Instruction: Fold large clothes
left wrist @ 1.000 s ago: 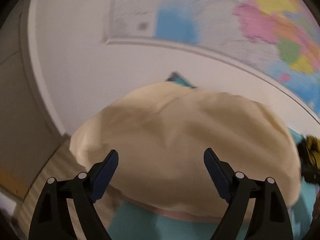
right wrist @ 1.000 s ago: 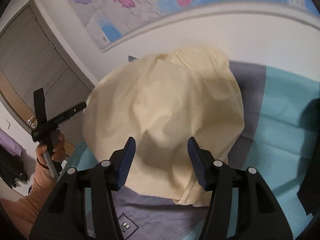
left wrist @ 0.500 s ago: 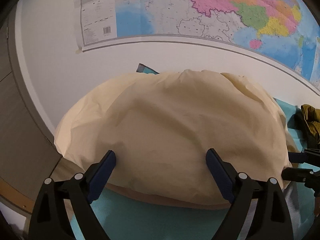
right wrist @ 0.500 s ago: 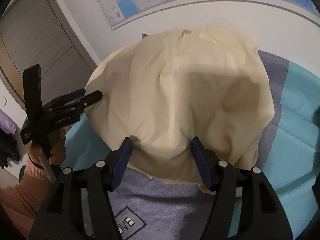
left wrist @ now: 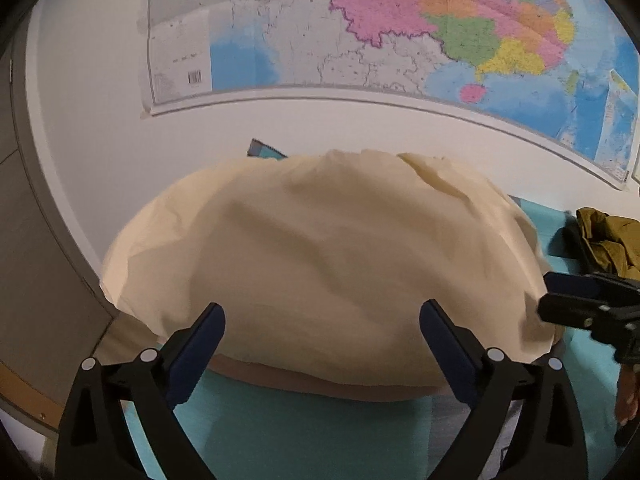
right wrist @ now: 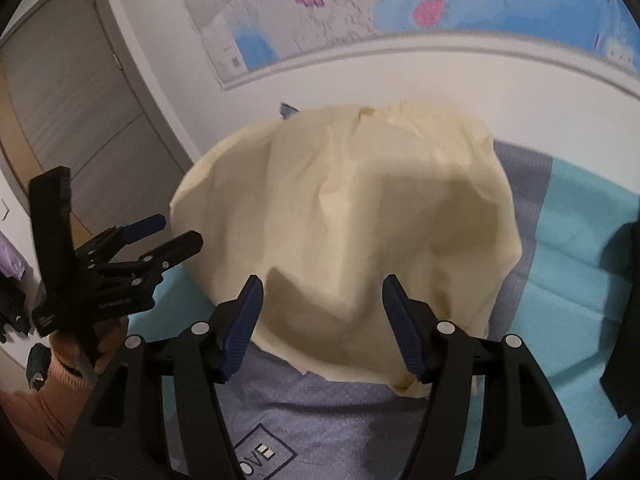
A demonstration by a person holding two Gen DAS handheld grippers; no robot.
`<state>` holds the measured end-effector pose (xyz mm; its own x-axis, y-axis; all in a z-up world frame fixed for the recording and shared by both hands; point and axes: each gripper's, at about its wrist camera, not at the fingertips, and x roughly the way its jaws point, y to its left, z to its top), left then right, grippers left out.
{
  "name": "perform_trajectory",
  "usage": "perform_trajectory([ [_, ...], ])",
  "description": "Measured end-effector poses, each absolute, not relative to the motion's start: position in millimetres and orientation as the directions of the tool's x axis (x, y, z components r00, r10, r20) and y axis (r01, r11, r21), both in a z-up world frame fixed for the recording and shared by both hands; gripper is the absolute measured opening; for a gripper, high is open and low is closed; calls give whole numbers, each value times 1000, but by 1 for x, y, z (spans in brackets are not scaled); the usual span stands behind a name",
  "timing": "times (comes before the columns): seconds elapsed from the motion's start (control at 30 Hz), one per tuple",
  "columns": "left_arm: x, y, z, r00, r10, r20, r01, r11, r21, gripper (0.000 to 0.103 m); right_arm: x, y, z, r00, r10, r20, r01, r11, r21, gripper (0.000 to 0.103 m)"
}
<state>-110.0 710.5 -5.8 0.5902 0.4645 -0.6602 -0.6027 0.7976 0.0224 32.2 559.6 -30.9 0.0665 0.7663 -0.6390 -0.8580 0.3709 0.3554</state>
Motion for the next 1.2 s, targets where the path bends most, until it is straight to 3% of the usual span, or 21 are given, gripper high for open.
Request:
perform_trajectory([
  [0.13,-103,715,-22,571,449,-687,-613,790,7,96,30,570,-52,41,730,-682,-855,379,354,63],
  [0.33,-111,705,-16,577,443,-686,-623,782,-18,96,24,553,-41,60,754,-654,-847,385,366,66],
  [0.47,-123,693,-14,586,433,-685,-633,773,-53,96,9,540,-33,94,776,-624,-857,382,346,78],
  [0.8,-145,648,-8,595,459,-660,-675,731,-100,96,-35,503,-19,205,791,-577,-893,393,221,98],
  [1.2,-162,602,-2,528,541,-655,-728,686,-20,96,-57,466,-15,225,797,-560,-892,400,212,98],
])
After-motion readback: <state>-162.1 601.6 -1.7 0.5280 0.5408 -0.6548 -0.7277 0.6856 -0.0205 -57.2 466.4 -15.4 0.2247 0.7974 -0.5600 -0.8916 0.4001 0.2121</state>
